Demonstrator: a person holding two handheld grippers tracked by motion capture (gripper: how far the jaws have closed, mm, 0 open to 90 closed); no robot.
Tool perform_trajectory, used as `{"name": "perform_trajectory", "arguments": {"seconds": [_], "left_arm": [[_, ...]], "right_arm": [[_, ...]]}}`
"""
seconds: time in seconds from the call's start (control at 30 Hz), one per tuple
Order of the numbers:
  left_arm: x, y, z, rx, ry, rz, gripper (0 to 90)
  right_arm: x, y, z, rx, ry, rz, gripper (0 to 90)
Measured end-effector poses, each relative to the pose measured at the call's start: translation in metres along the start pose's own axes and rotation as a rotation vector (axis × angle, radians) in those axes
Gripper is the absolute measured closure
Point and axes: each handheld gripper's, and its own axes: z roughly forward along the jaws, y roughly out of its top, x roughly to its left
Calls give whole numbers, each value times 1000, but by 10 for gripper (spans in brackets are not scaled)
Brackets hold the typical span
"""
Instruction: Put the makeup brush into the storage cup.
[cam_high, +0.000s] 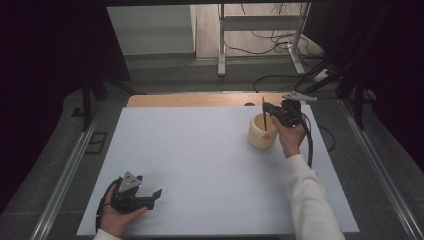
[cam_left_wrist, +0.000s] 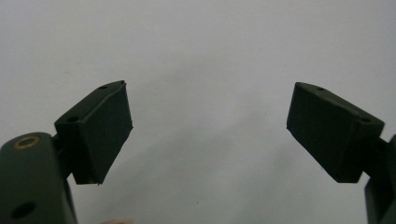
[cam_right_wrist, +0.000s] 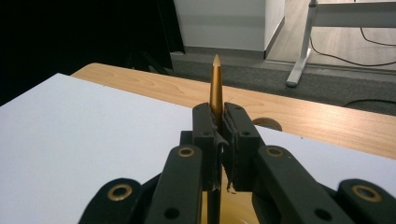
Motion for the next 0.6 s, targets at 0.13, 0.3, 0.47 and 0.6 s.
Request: {"name": "perform_trajectory", "arguments": {"seconds": [0.13, 0.3, 0.47, 0.6], "left_arm": [[0, 0, 0, 1, 0, 1, 146], [0, 0, 0, 2, 1, 1, 146], [-1, 0, 0, -1, 0, 1, 146], [-1, 0, 0, 0, 2, 1, 147]], "right_arm": [[-1, -1, 0, -2, 20, -1, 743], [7, -1, -3, -1, -21, -11, 347], [12, -2, -8, 23, -13, -19, 233], [14, -4, -14, 26, 0, -21, 197]]}}
